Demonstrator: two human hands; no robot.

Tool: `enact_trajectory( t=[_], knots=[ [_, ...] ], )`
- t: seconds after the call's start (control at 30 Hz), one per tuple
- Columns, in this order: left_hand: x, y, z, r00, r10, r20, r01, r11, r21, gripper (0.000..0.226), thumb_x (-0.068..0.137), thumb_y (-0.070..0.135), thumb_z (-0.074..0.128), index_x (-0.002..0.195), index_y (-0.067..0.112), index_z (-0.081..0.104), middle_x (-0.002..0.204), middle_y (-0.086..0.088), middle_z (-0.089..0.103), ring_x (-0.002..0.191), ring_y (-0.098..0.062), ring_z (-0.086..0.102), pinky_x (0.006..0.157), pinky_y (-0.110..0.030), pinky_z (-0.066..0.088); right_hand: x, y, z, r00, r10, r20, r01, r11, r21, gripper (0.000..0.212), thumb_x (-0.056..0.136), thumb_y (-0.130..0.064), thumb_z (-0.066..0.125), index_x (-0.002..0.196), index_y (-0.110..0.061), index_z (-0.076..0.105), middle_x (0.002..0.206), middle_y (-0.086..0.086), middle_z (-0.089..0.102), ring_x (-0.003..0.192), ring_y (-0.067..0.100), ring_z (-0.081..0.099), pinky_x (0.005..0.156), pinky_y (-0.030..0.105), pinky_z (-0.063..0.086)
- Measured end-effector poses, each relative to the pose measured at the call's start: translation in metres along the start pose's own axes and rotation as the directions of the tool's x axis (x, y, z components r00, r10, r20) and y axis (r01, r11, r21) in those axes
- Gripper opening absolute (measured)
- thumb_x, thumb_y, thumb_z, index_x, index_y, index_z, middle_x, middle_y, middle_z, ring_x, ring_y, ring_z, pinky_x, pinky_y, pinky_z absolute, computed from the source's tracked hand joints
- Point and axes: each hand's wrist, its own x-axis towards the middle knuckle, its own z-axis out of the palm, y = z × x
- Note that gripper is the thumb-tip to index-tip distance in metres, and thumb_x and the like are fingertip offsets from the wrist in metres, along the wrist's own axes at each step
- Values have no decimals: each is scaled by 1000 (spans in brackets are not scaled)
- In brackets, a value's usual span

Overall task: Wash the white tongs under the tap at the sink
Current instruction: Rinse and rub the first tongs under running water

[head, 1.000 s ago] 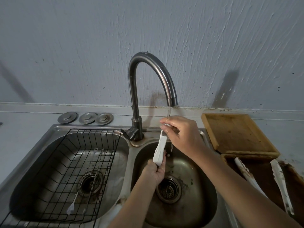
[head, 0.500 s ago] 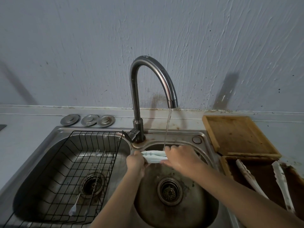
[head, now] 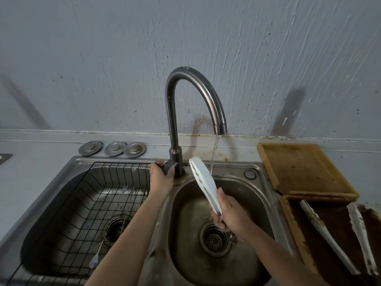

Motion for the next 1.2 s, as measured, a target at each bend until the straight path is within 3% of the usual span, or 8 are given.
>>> enact_trajectory(
  t=[0.17,0.37,0.53,0.6,0.73,0.9,1.03,1.2],
  knots=[
    [0,2,12,979,84,-183,-51,983,177,7,92,9,46,97,9,42,110,-14,52,98,-27,49,79,-36,39,-2,0,-9,999,-46,-9,46,998,-52,54,94,-50,22,78,-8,52,52,-2,45,37,7,35,37,16,33],
    [3,15,13,987,93,-131,-23,889,456,35,82,0,51,113,7,38,123,-12,46,113,-30,47,97,-45,41,-4,-11,-24,974,-187,-127,141,942,-304,49,93,-45,26,74,-11,56,50,-1,49,38,9,45,42,20,43],
    [6,23,14,994,75,-78,-20,837,546,50,81,6,57,124,5,32,135,-14,39,126,-31,38,101,-44,34,-8,-16,-32,872,-465,-151,196,616,-762,33,97,-39,30,74,-24,48,55,-9,46,45,2,45,42,14,35],
    [5,23,14,995,73,-72,-21,830,558,50,81,6,57,125,5,31,135,-14,39,126,-31,37,101,-44,33,-2,-5,-31,922,-371,-108,125,553,-824,42,96,-45,28,87,-15,55,61,-8,52,50,3,49,46,15,37],
    [2,23,14,996,61,-61,-16,826,563,51,81,2,55,124,5,30,135,-14,37,126,-31,35,101,-44,32,6,0,-24,984,137,-115,-134,137,-981,51,94,-48,36,106,-6,62,101,9,67,90,24,64,74,33,48],
    [1,22,16,995,77,-68,-25,823,568,57,80,3,56,129,4,26,136,-14,36,126,-31,35,101,-44,33,18,-16,-20,971,-188,-151,-105,231,-967,39,97,-44,35,105,-13,57,90,7,65,72,22,57,62,34,47],
    [0,21,16,995,75,-68,-23,824,567,57,80,4,56,128,4,26,135,-14,36,125,-32,35,101,-46,34,20,-9,-19,924,330,-195,-258,161,-953,49,93,-47,41,115,-7,60,113,9,64,102,27,60,82,34,43],
    [-2,24,14,995,63,-73,-12,830,558,59,80,2,57,129,5,25,136,-14,36,126,-31,36,101,-47,34,21,-7,-15,963,214,-163,-217,254,-943,47,94,-44,38,110,-7,61,105,11,66,95,27,63,77,35,46]
  ],
)
